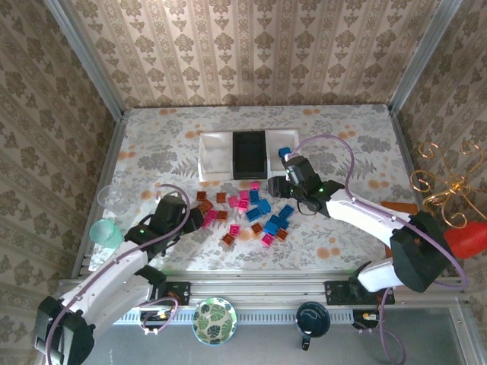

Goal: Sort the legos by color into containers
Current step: Pick up the lego from the bottom-left of the table.

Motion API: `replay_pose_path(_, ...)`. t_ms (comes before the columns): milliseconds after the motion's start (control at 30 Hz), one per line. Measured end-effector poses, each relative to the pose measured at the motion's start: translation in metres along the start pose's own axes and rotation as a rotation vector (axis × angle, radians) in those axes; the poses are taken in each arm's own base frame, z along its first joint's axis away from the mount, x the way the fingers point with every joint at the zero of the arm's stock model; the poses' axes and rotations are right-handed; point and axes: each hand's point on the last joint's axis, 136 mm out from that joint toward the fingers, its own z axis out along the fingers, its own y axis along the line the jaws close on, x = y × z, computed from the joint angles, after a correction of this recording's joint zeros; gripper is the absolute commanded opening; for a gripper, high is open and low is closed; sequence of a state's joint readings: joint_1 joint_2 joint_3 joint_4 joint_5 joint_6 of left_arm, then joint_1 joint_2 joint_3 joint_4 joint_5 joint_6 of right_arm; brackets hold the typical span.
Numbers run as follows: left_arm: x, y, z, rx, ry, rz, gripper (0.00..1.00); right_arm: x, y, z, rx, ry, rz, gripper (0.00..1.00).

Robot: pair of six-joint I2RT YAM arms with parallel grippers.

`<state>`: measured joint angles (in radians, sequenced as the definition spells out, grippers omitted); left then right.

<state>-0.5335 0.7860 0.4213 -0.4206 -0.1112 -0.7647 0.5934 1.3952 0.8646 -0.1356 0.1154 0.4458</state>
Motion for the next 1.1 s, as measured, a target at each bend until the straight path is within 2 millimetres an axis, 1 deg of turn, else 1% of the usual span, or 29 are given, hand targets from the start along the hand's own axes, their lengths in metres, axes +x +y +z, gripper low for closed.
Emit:
replay_pose_path(100,-0.006,0.012,0.004,-0.049,-0.015,-0.027,0.62,-0.009,0.003,-0.007,-0.016,-0.034,0.008,0.63)
replay_pose_path(167,-0.006,0.018,0.01,-0.079,-0.005,-0.038,0.61,-0.013,0.005,-0.009,-0.023,-0.048,0.01,0.63)
replay_pose_path(333,-0.001,0.033,0.028,-0.145,0.042,-0.046,0.58,-0.013,0.004,-0.009,-0.02,-0.052,0.01,0.63)
replay_pose_path(433,0.003,0.037,0.037,-0.167,0.064,-0.043,0.57,-0.012,0.003,-0.009,-0.016,-0.05,0.01,0.63)
replay_pose_path(633,0.003,0.045,0.05,-0.198,0.08,-0.049,0.48,-0.01,0.002,-0.013,-0.018,-0.058,0.014,0.63)
replay_pose_path(767,0.004,0.05,0.057,-0.223,0.085,-0.043,0.39,-0.015,0.003,-0.019,-0.024,-0.078,0.016,0.63)
replay_pose_path(867,0.002,0.049,0.058,-0.224,0.083,-0.04,0.3,-0.018,0.003,-0.022,-0.024,-0.09,0.018,0.63)
replay_pose_path(933,0.0,0.047,0.058,-0.217,0.076,-0.043,0.26,-0.02,0.002,-0.024,-0.021,-0.097,0.019,0.63)
replay_pose_path(1033,-0.001,0.042,0.055,-0.192,0.072,-0.048,0.23,-0.019,0.0,-0.025,-0.013,-0.101,0.019,0.63)
replay_pose_path(1100,-0.002,0.033,0.049,-0.151,0.064,-0.04,0.23,-0.016,-0.001,-0.024,-0.01,-0.094,0.018,0.63)
